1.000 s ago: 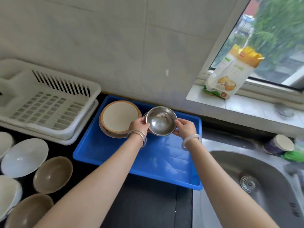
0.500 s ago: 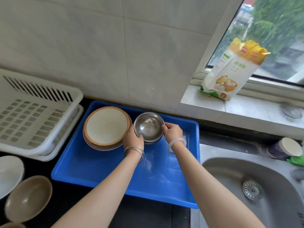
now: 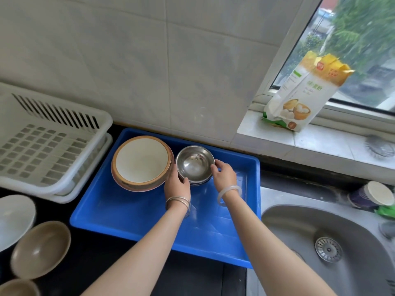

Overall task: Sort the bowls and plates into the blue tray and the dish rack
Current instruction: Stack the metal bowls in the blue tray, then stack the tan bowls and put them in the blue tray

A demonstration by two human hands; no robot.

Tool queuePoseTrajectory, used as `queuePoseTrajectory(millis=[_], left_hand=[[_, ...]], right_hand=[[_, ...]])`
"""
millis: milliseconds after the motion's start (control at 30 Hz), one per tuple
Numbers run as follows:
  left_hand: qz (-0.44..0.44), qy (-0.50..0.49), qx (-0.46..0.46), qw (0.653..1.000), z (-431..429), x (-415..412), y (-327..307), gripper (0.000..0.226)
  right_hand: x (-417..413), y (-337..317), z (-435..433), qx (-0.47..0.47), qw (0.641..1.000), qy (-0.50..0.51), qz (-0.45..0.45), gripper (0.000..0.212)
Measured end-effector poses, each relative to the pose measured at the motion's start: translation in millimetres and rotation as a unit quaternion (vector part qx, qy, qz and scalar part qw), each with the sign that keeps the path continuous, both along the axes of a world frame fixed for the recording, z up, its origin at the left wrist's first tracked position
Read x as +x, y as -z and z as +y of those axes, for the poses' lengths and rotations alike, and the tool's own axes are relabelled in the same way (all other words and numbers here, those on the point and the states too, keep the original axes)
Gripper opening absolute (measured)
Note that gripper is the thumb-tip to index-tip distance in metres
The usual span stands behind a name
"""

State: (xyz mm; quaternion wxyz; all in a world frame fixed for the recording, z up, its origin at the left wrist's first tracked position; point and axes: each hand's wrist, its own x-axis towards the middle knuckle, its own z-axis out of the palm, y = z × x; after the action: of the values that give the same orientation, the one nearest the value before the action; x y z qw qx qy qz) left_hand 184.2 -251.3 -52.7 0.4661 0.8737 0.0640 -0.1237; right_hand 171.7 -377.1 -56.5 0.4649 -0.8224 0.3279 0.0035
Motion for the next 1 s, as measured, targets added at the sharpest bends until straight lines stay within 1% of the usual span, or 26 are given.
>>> queuePoseTrajectory(millis=[67,133,200,267,333,467,633,767,933,1000], left_hand=[[0.006,0.015,-0.007,1.0,3,-2,-2,0.055],[0.026,0.027,-0.026,0.999,9,-4,-5,0.052],[0.046,0.034,-0.027,0.998,17,-9,-9,0.051],[0.045,0.037,-0.015,0.998,27,-15,-12,0.049],[0.025,0.029,-0.015,0.999,43,-25,-17,0.044],[-0.008,-0.005,-0.023,1.0,85,-52,-30,0.035],[-0.027,-0.083,-0.016,0.996,157,-91,-36,0.03],[-0.028,-0.166,-0.007,0.986,218,-122,-27,0.028],[-0.029,-0.291,0.041,0.955,285,-148,-11,0.031],[-0.026,-0.326,0.078,0.942,308,-157,-5,0.036]], right_hand=[[-3,-4,0,0.006,1.0,-0.007,0.009,0.037],[-8,-9,-1,0.019,1.0,-0.009,0.019,0.042],[-16,-16,-1,0.014,1.0,-0.008,0.025,0.043],[-26,-21,1,0.003,1.0,-0.005,0.014,0.041],[-39,-28,10,0.003,1.0,-0.016,-0.007,0.035],[-66,-39,49,0.054,0.997,-0.048,-0.027,0.023],[-89,-37,121,0.115,0.987,-0.107,-0.025,0.017],[-97,-24,184,0.136,0.973,-0.184,0.016,0.019],[-89,-2,252,0.144,0.954,-0.247,0.086,0.024],[-82,5,275,0.137,0.949,-0.261,0.109,0.028]])
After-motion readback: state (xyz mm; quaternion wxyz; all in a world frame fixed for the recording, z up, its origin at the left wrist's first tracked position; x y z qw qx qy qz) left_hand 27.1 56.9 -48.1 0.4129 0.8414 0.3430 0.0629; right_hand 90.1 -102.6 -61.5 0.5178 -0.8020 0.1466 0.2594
